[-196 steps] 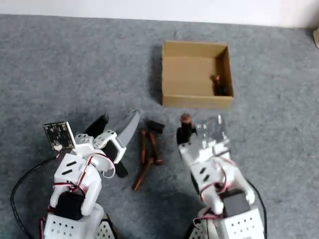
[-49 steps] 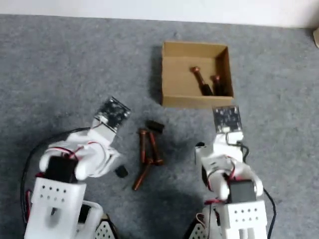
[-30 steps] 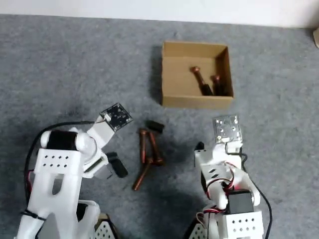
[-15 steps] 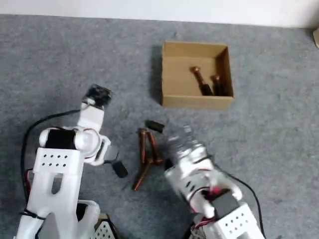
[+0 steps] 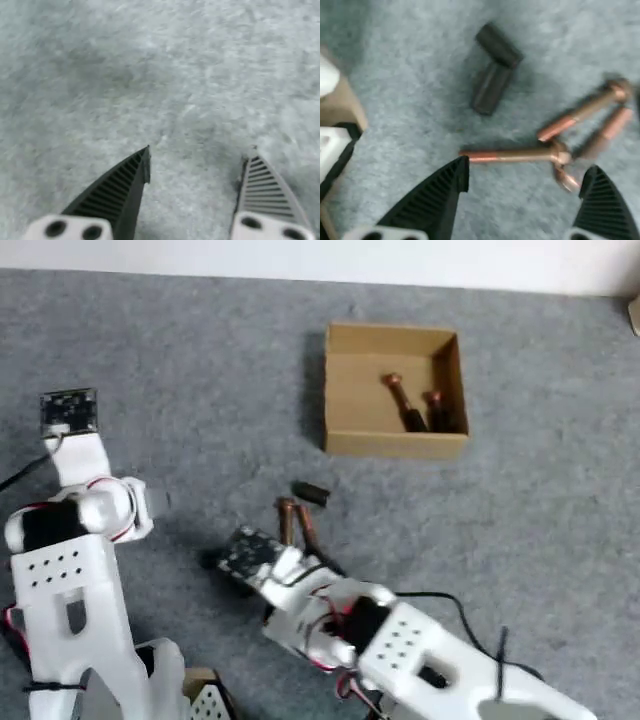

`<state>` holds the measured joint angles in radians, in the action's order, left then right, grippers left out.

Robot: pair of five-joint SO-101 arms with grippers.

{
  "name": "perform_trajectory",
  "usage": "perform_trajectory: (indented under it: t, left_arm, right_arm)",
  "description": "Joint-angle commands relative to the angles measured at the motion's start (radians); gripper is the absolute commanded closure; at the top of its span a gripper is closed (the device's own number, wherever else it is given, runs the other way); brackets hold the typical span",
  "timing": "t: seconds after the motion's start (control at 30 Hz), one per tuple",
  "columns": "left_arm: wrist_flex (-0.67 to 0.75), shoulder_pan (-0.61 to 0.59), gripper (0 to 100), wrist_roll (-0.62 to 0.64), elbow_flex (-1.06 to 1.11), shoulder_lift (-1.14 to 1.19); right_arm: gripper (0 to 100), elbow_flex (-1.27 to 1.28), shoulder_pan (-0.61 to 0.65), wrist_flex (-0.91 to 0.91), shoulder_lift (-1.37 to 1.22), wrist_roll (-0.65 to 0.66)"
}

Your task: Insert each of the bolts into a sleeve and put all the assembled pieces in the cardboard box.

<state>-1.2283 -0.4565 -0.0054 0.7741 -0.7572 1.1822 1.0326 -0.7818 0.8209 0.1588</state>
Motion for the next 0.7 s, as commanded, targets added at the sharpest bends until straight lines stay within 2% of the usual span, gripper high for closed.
perform_trajectory:
  t: [0.0,0.27,0.43,0.67]
  left_arm:
    - [0.023,-0.062,72,0.041,-0.048,-0.001]
    - [0.025,-0.101,72,0.046,-0.054,-0.001]
    - [0.018,-0.11,72,0.044,-0.065,-0.001]
    - [0.021,-0.171,72,0.043,-0.059,-0.001]
  right_arm:
    - [66.6,-0.081,0.048,0.077,-0.113,0.003]
    - [66.6,-0.325,0.044,0.116,-0.395,-0.002]
    - [66.6,-0.498,0.044,0.114,-0.607,-0.152]
    - [66.6,-0.657,0.05,0.114,-0.809,-0.241]
